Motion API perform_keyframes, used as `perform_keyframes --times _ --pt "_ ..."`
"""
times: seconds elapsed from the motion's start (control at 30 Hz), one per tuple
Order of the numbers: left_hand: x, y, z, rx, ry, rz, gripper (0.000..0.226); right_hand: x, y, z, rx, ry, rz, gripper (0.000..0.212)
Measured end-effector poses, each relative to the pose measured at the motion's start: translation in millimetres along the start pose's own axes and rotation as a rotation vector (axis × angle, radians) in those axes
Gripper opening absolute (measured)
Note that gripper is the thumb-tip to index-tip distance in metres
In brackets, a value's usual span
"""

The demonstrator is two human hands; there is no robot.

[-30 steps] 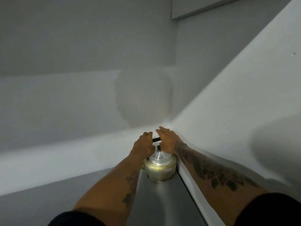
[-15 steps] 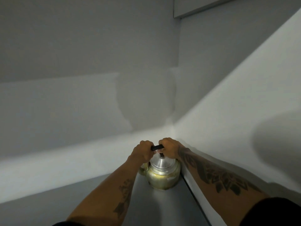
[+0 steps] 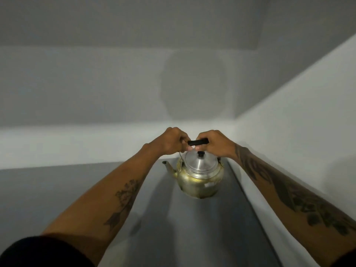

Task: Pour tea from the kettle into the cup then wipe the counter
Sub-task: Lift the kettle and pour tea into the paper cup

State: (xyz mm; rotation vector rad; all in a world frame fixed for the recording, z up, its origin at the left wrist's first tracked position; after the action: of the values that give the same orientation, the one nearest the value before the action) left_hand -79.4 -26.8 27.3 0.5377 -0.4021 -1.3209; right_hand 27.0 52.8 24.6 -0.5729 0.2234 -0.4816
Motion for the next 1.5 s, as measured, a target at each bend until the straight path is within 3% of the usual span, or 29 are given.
perform_keyframes --times 0.37,0.6,0.8,1.03,1.13,1.2,1.33,1.5 --pt "123 -33 44 0.072 0.081 0.019 0.017 35 -115 -44 -0.056 -0.069 0.138 0.019" --pt "196 -69 55 0.108 0.200 0.043 0.029 46 -171 -84 -0.048 -0.135 0.184 0.027" --pt "265 -142 39 0.135 0.251 0.189 0.072 52 -200 -107 -0.013 -0.204 0.198 0.030" --pt "328 -229 -14 0.114 0.085 0.393 0.119 48 -220 -138 0.099 -0.300 0.231 0.028" --pt "336 -243 -33 0.161 0.114 0.418 0.127 46 -224 -147 0.139 -0.330 0.234 0.027" --pt "336 -243 -37 0.181 0.156 0.396 0.121 45 -227 -151 0.158 -0.341 0.238 0.027" --pt "335 -243 -44 0.258 0.211 0.318 0.081 44 -235 -159 0.192 -0.366 0.248 0.027" --pt "337 -250 -49 0.281 0.215 0.342 0.086 45 -244 -166 0.236 -0.402 0.263 0.029"
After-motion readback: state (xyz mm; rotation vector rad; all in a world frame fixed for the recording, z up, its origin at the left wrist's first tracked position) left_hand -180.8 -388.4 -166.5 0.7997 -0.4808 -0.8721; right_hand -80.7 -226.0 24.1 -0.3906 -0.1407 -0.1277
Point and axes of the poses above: each hand's wrist, its own x-axis away from the middle knuckle, its own z-axis out of the back of the hand, y = z × x, the point moved 8 cm from there along -x, towards the middle knuckle, and after that the axes turned 4 degrees about -x, right-handed, at the moved point
